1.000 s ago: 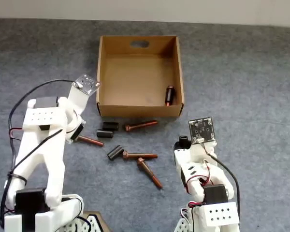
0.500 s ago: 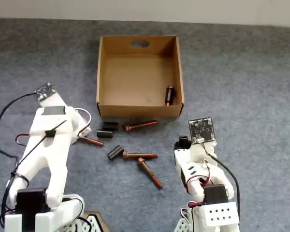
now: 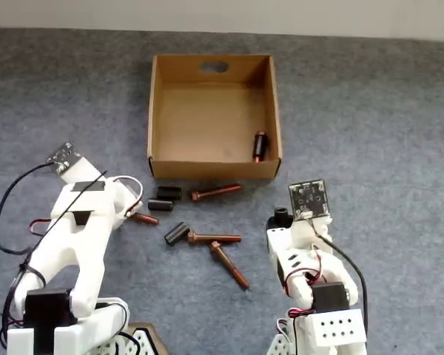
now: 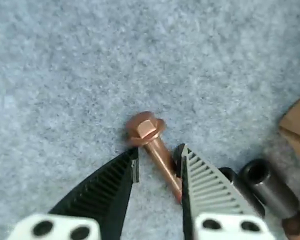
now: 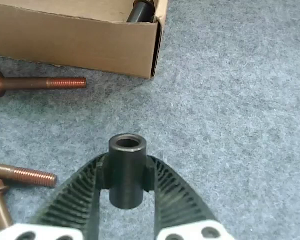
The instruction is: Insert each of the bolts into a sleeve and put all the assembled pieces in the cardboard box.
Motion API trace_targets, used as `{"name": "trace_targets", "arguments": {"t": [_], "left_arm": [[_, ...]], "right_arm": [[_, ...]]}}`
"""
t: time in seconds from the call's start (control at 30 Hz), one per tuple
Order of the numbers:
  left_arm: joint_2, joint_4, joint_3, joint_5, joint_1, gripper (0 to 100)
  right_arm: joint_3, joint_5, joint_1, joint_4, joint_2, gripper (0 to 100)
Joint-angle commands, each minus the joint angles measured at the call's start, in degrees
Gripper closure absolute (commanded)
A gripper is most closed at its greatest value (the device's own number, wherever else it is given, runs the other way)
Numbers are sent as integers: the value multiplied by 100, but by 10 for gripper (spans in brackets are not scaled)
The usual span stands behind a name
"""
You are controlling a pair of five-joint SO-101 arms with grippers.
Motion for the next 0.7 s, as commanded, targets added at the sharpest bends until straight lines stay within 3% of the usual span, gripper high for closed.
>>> {"name": "trace_targets", "arguments": {"t": [0.0, 0.03, 0.23, 0.5, 0.57, 0.67], "left_arm": [[-22, -62, 13, -44, 92, 965], [-22, -70, 4, -281, 92, 1000], [-92, -9, -31, -2505, 66, 992], [-84, 1996, -611, -6752, 857, 992], [-84, 2031, -637, -7024, 971, 992], [-84, 2031, -637, -6831, 1033, 991]], "right_arm": [[-84, -18, -4, -92, -48, 993], [-84, -18, -4, -92, -48, 993], [-84, -18, -4, -92, -48, 993], [-84, -18, -4, -92, -48, 993], [-84, -18, -4, -92, -48, 993], [-84, -18, -4, -92, -48, 993]]}}
